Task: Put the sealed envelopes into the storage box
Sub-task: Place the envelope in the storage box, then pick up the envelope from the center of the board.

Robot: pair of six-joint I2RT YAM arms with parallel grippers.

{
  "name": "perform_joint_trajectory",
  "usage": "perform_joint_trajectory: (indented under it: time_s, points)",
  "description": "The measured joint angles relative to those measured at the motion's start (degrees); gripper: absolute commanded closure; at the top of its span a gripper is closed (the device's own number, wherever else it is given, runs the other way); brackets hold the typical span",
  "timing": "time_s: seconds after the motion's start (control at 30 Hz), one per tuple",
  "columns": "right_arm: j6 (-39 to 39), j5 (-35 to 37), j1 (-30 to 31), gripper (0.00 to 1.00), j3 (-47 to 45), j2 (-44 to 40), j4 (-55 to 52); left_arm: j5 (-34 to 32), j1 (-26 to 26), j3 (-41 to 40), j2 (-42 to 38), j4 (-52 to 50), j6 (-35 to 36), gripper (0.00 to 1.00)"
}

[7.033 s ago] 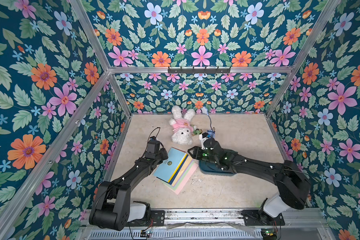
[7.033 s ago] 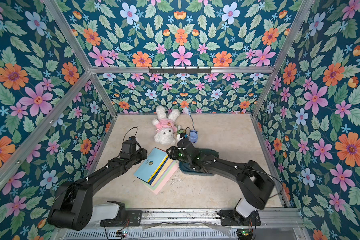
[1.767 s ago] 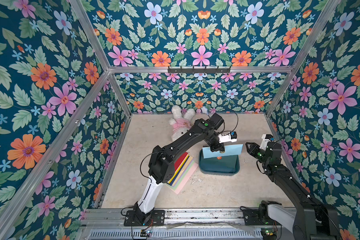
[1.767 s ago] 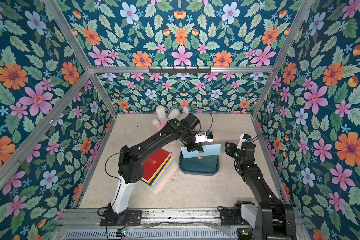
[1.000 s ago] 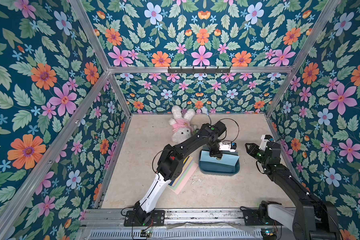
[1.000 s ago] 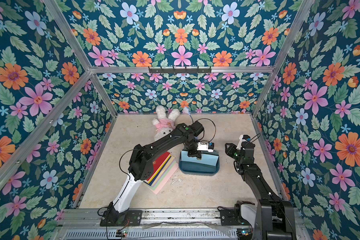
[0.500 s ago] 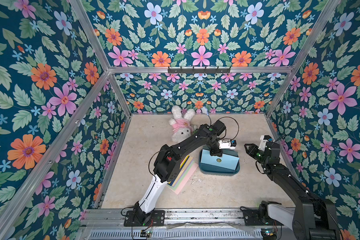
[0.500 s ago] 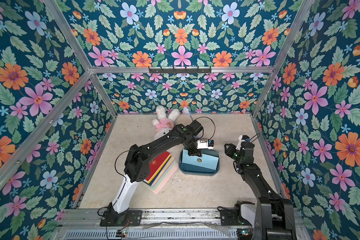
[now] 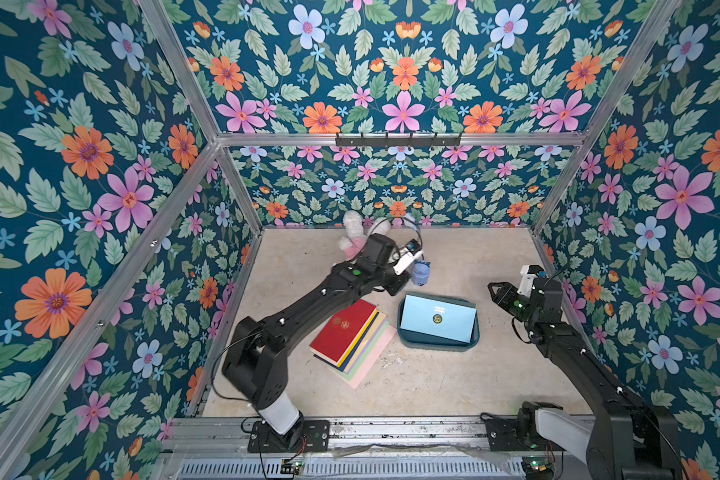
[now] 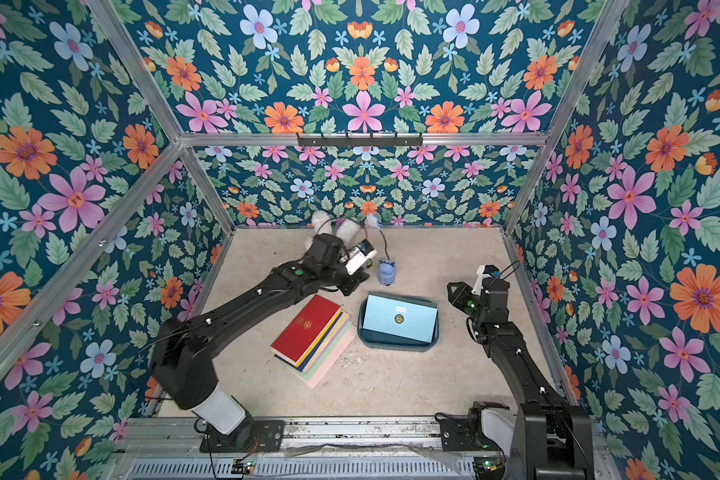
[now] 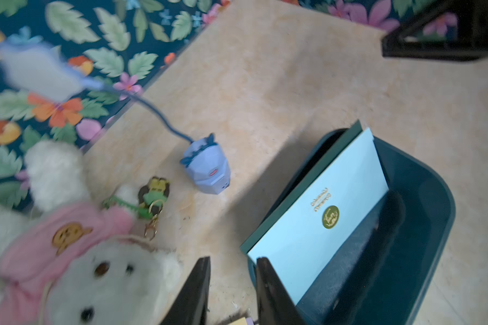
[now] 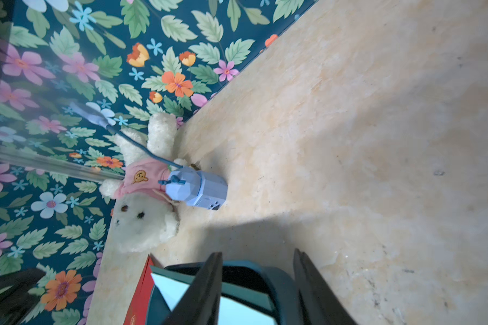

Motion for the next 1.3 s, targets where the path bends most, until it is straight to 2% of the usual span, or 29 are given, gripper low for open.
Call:
perform_joint_trajectory:
  time_s: [0.17,0.33,0.47,0.6,0.7,0.87,1.3]
  points:
    - [3.04,3.08,14.29,0.54,4.81,0.31,-1.49,-2.58,11.32,-20.04,-9.88,9.33,-17.62,0.60]
    - [9.27,6.08,30.21,0.54,11.17,8.81,-0.87,-2.91,21.20,-28.98,-11.26,11.69,-30.45,0.61]
    - [14.69,7.65,41.00,0.54,17.55,19.28,0.68,-2.56,23.65,-32.52,-11.34,13.68,-36.46,0.62]
    - [17.68,7.34,48.48,0.54,26.03,30.42,1.07,-3.08,24.26,-35.10,-11.67,15.76,-39.43,0.62]
    - [20.59,7.04,51.15,0.53,30.25,37.77,2.03,-3.63,24.26,-36.63,-11.06,16.70,-40.87,0.63]
    - [25.81,4.04,52.28,0.54,33.97,46.38,2.97,-4.09,24.28,-39.04,-9.18,18.34,-42.27,0.63]
    - [31.87,0.46,52.59,0.54,34.91,52.59,6.78,-2.75,24.30,-38.84,-5.35,19.65,-42.69,0.67]
